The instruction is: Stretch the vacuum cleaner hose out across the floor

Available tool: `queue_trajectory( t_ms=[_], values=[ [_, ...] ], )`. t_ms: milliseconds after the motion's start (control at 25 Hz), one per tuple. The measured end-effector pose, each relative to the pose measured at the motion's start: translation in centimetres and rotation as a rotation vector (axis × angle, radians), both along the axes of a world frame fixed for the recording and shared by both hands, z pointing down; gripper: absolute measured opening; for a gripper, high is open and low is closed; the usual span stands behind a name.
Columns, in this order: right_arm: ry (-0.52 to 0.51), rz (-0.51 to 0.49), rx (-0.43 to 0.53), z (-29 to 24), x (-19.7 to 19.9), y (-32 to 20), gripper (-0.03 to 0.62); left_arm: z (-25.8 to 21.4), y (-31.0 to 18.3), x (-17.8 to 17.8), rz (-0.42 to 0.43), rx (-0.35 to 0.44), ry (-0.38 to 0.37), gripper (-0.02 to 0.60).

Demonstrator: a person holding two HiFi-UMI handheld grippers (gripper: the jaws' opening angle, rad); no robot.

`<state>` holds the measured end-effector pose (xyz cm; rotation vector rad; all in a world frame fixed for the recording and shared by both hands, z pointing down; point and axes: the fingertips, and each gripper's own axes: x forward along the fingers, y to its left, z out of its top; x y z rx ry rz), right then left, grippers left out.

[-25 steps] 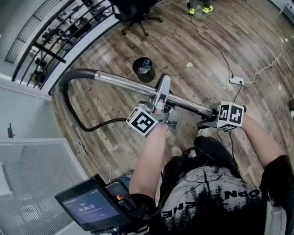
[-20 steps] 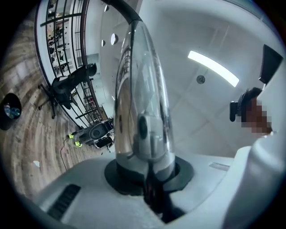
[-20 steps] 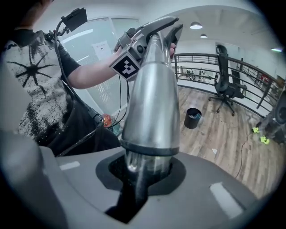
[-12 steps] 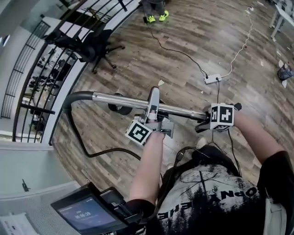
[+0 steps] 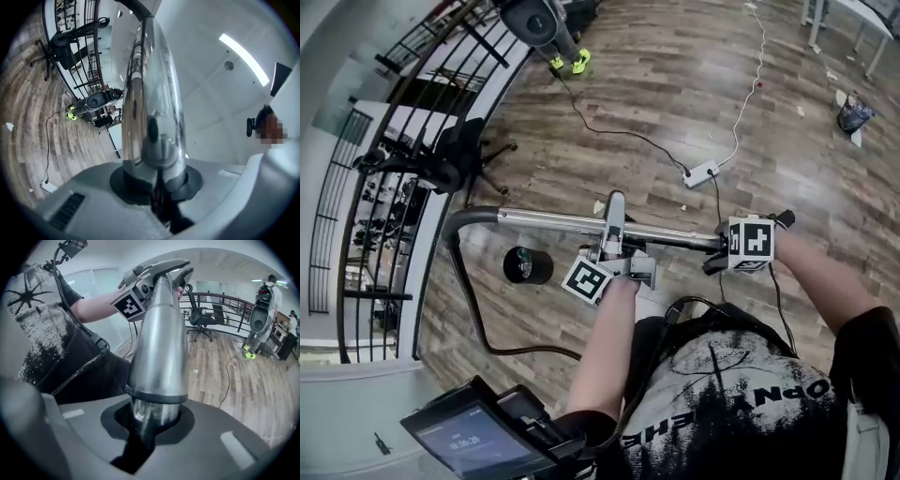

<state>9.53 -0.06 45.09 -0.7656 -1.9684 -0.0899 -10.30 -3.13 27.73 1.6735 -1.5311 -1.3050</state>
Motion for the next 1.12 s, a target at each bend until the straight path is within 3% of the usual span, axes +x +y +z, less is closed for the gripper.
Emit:
queue_trajectory(
  t_ms=[200, 480, 680, 920, 1120],
  values=[
    [0.020, 0.100, 0.009, 0.9, 2.1, -4.9, 0.074, 1.2, -6.7, 2.1, 0.099, 0.009, 0.017, 0.052],
    [0.077, 0.209, 0.045, 2.1, 3.0, -12.7, 0.074, 3.4, -16.2, 2.6, 0.192, 0.016, 0.102, 0.049],
    [0.109, 0.279, 0.127, 1.5, 1.6, -21.1, 0.075, 4.3, -25.2, 1.0, 0.245, 0.029, 0.169, 0.048],
    [0.155, 0.324, 0.185, 2.6, 0.7, -27.2, 0.072, 6.0, -31.4, -0.5, 0.285, 0.046, 0.221, 0.048],
    [0.154, 0.355, 0.188, 2.3, -0.5, -33.4, 0.072, 5.8, -38.2, -1.5, 0.325, 0.045, 0.200, 0.048]
  ],
)
